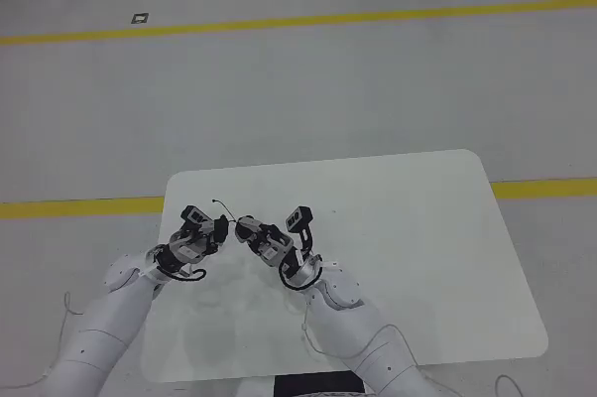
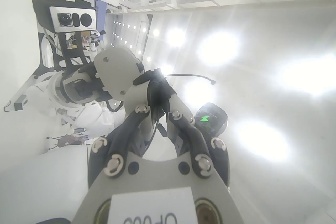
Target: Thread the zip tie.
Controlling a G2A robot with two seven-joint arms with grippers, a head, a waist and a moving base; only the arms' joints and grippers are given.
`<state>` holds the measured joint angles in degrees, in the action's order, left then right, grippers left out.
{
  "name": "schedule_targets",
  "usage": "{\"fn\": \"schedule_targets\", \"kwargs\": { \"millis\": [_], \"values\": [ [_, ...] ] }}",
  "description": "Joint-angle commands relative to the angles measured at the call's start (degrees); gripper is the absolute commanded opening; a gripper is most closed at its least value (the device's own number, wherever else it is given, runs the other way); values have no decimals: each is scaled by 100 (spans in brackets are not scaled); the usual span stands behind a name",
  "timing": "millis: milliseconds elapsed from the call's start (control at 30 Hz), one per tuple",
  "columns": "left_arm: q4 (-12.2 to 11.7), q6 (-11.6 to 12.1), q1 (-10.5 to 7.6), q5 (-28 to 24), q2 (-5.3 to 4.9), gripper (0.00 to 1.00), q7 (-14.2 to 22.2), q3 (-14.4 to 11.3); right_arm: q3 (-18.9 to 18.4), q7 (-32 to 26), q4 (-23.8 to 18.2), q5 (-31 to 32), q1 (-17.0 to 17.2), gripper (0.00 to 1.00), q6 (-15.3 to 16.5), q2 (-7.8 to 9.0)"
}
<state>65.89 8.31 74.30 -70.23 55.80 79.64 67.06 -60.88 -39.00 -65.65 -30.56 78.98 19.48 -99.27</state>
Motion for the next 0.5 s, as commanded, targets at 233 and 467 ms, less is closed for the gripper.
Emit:
{"fn": "schedule_targets", "kwargs": {
  "millis": [233, 467],
  "values": [
    [0, 0, 0, 0, 0, 0, 0, 0, -91, 108, -8, 295, 31, 0, 0, 6],
    [0, 0, 0, 0, 0, 0, 0, 0, -165, 139, -50, 454, 65, 0, 0, 12]
  ]
}}
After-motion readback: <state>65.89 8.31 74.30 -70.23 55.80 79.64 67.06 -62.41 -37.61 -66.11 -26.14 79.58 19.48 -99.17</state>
